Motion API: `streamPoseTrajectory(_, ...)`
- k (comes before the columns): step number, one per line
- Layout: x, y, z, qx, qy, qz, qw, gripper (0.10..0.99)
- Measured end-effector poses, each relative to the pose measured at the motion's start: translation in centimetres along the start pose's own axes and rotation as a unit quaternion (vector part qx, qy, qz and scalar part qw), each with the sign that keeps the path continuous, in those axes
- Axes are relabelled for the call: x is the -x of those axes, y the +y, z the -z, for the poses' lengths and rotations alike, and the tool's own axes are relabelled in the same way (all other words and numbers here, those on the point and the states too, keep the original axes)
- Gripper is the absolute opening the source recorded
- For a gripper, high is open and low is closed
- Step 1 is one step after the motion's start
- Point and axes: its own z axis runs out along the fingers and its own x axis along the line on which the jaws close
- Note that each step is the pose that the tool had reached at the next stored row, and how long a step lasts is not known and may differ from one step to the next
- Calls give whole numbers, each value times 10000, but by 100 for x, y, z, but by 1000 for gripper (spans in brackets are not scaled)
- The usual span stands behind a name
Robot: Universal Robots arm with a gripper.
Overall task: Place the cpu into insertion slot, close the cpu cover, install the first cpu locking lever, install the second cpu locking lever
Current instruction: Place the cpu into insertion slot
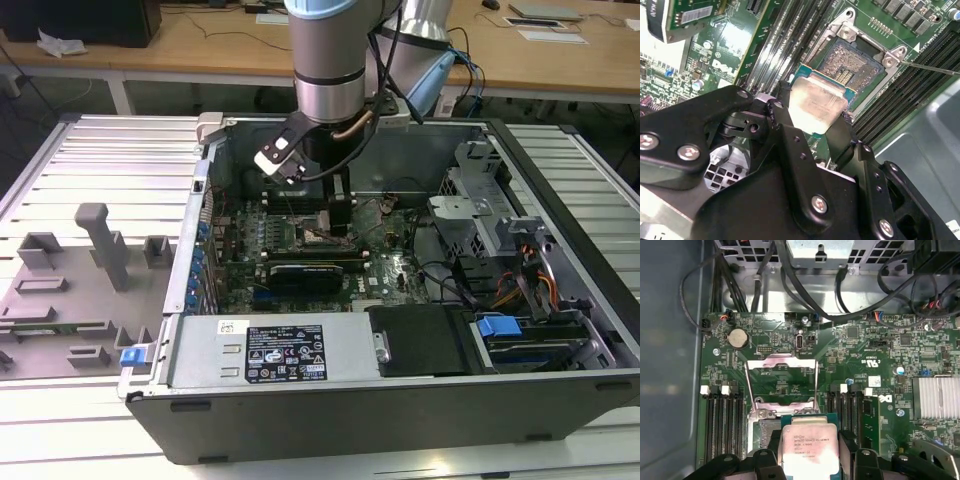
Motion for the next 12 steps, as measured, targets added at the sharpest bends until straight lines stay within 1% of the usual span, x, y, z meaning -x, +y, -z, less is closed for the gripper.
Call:
streamPoseTrajectory(2, -22, -10, -11, -1, -5, -18, 10000, 537)
streamPoseTrajectory(4, -44, -30, -37, -1, -10, -46, 10000, 537)
streamPoseTrajectory(6, -53, -43, -49, -1, -11, -52, 10000, 537)
streamPoseTrajectory(12, -92, -120, -94, -1, -12, -54, 10000, 537)
